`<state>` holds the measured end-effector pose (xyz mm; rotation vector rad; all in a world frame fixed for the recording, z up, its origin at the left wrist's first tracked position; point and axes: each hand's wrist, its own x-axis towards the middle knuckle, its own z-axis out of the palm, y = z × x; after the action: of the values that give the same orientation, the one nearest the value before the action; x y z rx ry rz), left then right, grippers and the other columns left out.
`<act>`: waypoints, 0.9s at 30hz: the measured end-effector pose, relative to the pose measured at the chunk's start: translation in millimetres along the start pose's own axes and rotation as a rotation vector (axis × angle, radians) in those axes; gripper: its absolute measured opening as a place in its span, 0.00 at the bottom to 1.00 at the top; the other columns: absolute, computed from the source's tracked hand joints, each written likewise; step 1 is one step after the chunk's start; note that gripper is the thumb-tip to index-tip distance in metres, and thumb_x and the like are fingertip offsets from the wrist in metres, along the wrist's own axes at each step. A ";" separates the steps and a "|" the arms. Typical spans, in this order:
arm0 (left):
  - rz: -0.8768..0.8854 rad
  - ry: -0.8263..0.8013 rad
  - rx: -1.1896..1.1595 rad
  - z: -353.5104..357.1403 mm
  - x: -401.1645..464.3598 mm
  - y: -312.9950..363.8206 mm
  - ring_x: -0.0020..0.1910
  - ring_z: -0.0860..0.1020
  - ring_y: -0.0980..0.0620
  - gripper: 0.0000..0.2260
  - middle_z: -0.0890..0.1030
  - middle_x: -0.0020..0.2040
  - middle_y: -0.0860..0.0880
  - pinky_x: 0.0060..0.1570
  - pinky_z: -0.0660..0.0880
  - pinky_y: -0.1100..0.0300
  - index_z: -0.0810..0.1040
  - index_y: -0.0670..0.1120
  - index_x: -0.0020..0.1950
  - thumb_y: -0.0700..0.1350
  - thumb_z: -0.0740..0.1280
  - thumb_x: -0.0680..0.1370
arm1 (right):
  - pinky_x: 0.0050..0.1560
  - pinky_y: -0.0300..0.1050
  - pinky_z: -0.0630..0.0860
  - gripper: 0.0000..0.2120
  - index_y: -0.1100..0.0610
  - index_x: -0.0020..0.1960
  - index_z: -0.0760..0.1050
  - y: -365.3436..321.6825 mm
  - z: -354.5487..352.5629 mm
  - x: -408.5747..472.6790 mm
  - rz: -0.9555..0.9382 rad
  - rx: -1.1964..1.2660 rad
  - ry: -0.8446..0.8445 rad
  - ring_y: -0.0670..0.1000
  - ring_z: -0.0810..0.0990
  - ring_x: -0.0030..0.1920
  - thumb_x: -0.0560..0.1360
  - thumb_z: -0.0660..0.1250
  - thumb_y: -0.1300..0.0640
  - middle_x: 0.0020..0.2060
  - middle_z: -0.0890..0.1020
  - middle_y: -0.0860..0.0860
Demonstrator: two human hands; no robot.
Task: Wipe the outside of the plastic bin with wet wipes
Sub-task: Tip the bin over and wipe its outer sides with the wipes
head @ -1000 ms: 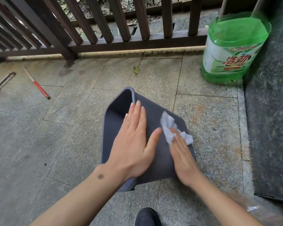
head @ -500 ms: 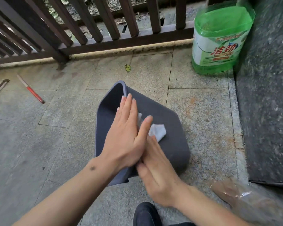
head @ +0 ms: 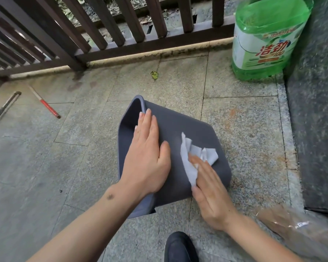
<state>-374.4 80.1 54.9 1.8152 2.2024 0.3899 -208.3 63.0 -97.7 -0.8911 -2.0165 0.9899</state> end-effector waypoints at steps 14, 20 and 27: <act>0.072 -0.016 0.138 -0.2 4.0 3.3 0.80 0.40 0.49 0.24 0.62 0.78 0.49 0.78 0.44 0.50 0.73 0.42 0.69 0.50 0.49 0.78 | 0.80 0.39 0.46 0.24 0.49 0.80 0.54 55.1 -2.4 2.0 0.333 0.028 0.060 0.37 0.51 0.80 0.85 0.44 0.47 0.79 0.59 0.43; 0.044 0.008 0.050 2.5 4.8 3.5 0.79 0.39 0.55 0.28 0.59 0.79 0.51 0.78 0.47 0.53 0.71 0.41 0.69 0.50 0.47 0.75 | 0.80 0.38 0.42 0.30 0.56 0.82 0.51 48.4 -2.5 1.9 0.491 0.014 0.023 0.40 0.46 0.81 0.83 0.42 0.43 0.82 0.52 0.48; 0.043 0.027 -0.010 6.5 6.9 5.9 0.79 0.39 0.58 0.30 0.57 0.80 0.51 0.75 0.43 0.63 0.62 0.41 0.77 0.51 0.47 0.77 | 0.81 0.55 0.48 0.30 0.59 0.82 0.50 -47.1 -4.4 23.5 -0.076 0.031 -0.154 0.51 0.48 0.82 0.84 0.50 0.49 0.82 0.53 0.53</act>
<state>-367.9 88.1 50.8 1.8649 2.1784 0.4357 -229.2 61.4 -49.2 -0.7360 -2.1402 1.0731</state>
